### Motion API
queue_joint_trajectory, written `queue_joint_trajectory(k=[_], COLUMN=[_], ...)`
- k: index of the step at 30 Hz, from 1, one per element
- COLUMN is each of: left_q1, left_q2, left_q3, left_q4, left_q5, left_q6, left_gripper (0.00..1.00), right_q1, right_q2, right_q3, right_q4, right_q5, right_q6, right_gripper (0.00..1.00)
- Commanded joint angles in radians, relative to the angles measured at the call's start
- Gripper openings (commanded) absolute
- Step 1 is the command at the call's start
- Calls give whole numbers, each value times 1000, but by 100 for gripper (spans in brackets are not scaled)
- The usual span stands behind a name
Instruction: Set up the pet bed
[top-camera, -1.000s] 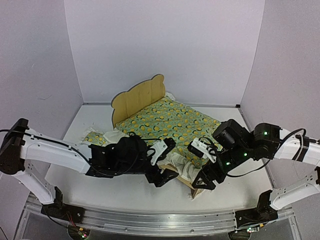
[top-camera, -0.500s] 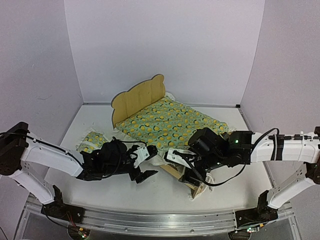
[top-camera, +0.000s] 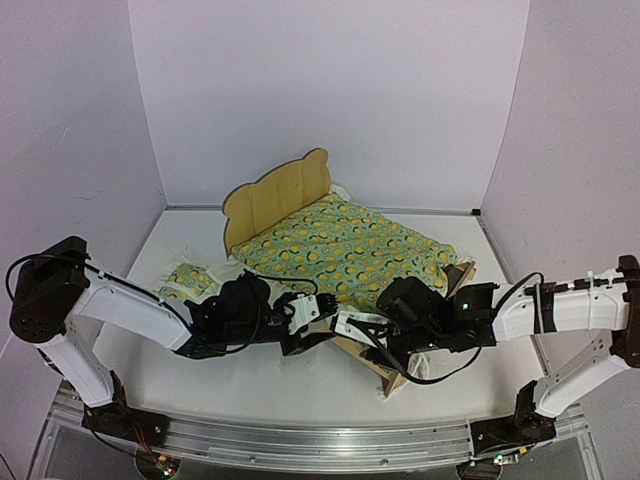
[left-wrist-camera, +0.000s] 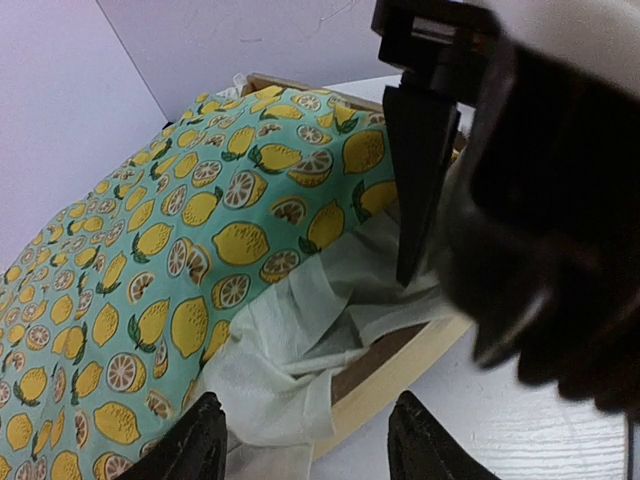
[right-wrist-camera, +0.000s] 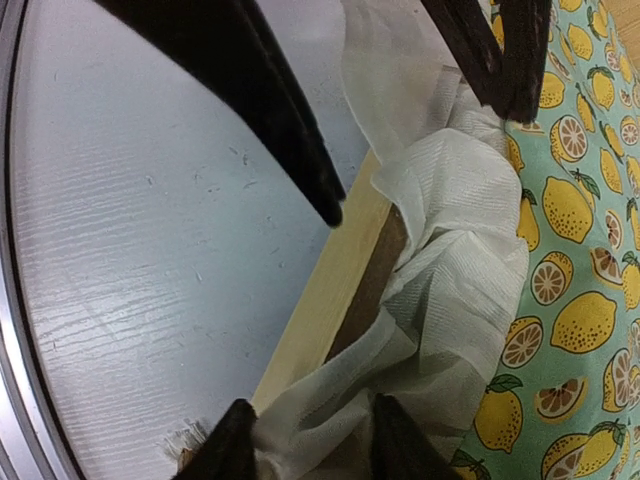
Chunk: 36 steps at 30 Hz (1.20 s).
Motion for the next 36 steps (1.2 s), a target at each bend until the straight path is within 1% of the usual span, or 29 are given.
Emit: queue_joint_trajectory(k=[1, 2, 4, 5, 6, 8, 11, 13, 14, 15, 16, 19, 24, 25, 27, 28, 31, 33, 34, 36], left_q1=[-2, -2, -2, -2, -2, -2, -2, -1, -2, -1, -1, 0, 2, 2, 2, 2, 2, 2, 2, 2], left_q2=[55, 66, 87, 95, 99, 97, 86, 77, 74, 72, 73, 97, 128, 130, 134, 133, 125, 95, 78, 29], left_q3=[76, 81, 90, 95, 93, 88, 75, 77, 78, 78, 78, 85, 89, 88, 94, 94, 101, 87, 75, 43], left_q4=[76, 75, 74, 75, 74, 71, 54, 20, 6, -7, -17, -46, -56, -56, -56, -55, -53, -52, -52, -54], left_q5=[74, 75, 76, 74, 73, 63, 46, 59, 75, 85, 95, 92, 51, 38, 4, -16, -102, -131, -135, -141], left_q6=[-3, -1, 7, 10, 13, 18, 36, 42, 41, 40, 43, 52, 58, 56, 51, 54, 48, 43, 46, 36], left_gripper=[52, 51, 49, 47, 46, 43, 42, 46, 51, 55, 56, 57, 55, 52, 43, 40, 20, 7, 4, 2], right_q1=[5, 4, 5, 4, 4, 5, 4, 4, 4, 4, 4, 4, 3, 3, 5, 4, 3, 4, 4, 4], right_q2=[-50, -60, -73, -76, -79, -86, -106, -126, -135, -141, -148, -173, -186, -190, -190, -188, -179, -174, -173, -172], right_q3=[5, 5, 9, 13, 16, 18, 23, 27, 31, 38, 46, 48, 64, 65, 68, 71, 79, 77, 79, 83], right_q4=[60, 54, 42, 35, 28, 18, 8, 8, 8, 8, 8, 8, 5, 5, 5, 5, 5, 5, 4, -1], right_q5=[9, -6, -29, -38, -51, -69, -79, -89, -91, -103, -117, -143, -131, -135, -137, -132, -130, -123, -123, -129], right_q6=[39, 44, 64, 74, 84, 107, 142, 172, 191, 209, 226, 255, 291, 294, 295, 297, 297, 299, 306, 325], right_gripper=[31, 27, 17, 3, 0, 0, 0, 0, 0, 0, 0, 0, 0, 0, 0, 0, 0, 0, 0, 0])
